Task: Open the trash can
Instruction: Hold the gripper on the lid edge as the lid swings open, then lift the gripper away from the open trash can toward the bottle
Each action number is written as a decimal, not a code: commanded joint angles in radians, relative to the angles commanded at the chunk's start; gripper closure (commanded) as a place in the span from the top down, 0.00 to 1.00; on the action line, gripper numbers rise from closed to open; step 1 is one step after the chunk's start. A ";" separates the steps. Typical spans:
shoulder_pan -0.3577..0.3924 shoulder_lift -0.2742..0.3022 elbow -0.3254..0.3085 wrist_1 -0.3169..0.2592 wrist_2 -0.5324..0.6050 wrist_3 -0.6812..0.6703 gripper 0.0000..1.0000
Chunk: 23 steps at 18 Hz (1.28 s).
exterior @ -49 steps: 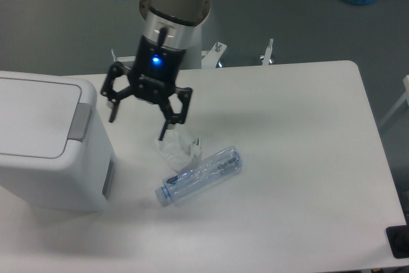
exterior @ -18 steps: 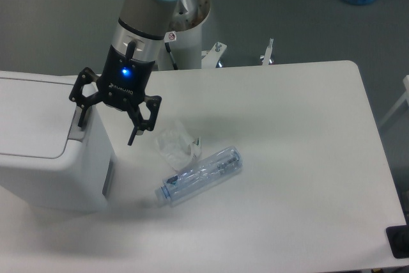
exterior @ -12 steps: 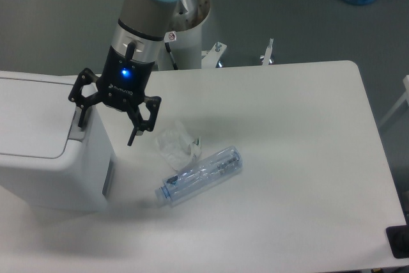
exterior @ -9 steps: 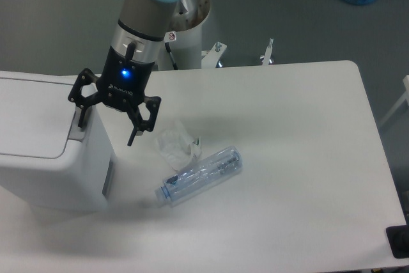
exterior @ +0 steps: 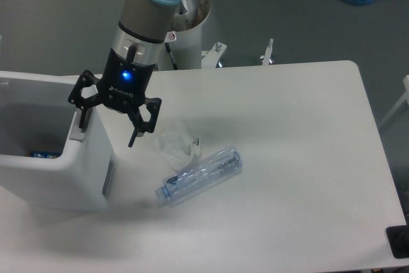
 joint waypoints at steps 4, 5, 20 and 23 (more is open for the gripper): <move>0.000 -0.002 0.014 0.000 0.000 -0.012 1.00; 0.000 0.000 0.020 0.000 0.000 -0.012 1.00; 0.348 -0.098 0.040 0.002 0.005 0.319 1.00; 0.385 -0.153 0.048 0.002 0.043 0.400 1.00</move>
